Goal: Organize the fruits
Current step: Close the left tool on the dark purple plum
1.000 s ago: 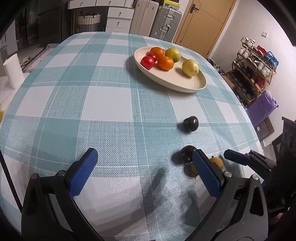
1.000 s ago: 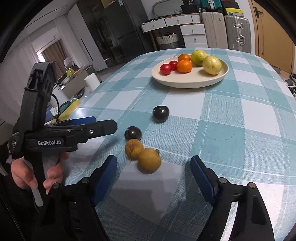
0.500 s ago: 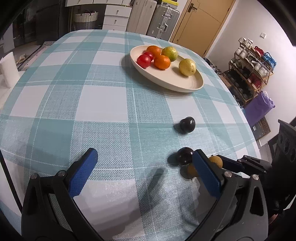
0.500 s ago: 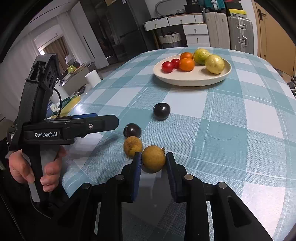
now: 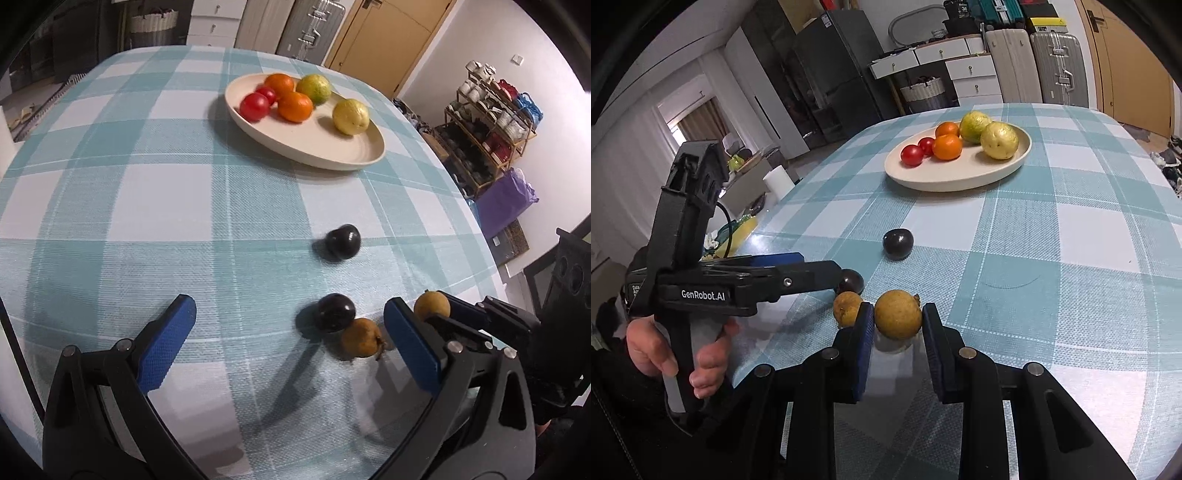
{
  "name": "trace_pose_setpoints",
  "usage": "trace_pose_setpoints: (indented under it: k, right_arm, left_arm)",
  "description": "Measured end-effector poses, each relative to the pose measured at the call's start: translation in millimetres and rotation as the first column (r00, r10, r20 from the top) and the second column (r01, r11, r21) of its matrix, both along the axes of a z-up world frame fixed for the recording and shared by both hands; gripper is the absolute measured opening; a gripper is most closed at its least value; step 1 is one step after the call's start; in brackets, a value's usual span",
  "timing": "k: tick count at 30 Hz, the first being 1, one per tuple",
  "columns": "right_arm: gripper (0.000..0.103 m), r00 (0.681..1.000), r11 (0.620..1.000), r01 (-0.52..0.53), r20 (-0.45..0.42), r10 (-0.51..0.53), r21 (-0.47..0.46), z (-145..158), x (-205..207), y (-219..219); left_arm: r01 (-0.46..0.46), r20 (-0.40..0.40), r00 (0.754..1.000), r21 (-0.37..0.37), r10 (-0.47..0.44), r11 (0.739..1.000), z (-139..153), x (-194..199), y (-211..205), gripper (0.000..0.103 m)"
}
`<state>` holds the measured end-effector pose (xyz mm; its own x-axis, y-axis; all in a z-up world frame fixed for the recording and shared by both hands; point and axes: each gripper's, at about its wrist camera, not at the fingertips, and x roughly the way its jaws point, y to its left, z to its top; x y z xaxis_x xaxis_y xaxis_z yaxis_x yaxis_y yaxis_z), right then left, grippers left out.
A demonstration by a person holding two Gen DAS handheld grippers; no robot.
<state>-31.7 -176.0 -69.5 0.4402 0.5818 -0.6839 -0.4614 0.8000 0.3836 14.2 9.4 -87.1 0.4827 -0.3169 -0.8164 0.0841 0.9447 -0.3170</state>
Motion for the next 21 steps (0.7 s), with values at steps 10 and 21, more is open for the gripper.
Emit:
trace_pose_setpoints:
  k: [10,21]
  right_arm:
    - [0.027,1.000,1.000,0.014,-0.006,-0.014,0.010,-1.8,1.6,-4.5]
    - [0.027,1.000,1.000,0.013,-0.010,-0.013,0.017,-2.3,3.1,-3.7]
  left_arm:
    - [0.045,-0.046,0.998,-0.028,-0.046,0.999,-0.3,5.9,-4.3,0.068]
    - [0.105,-0.052,0.993,-0.026,-0.106,0.994,1.9,6.5,-14.5,0.033]
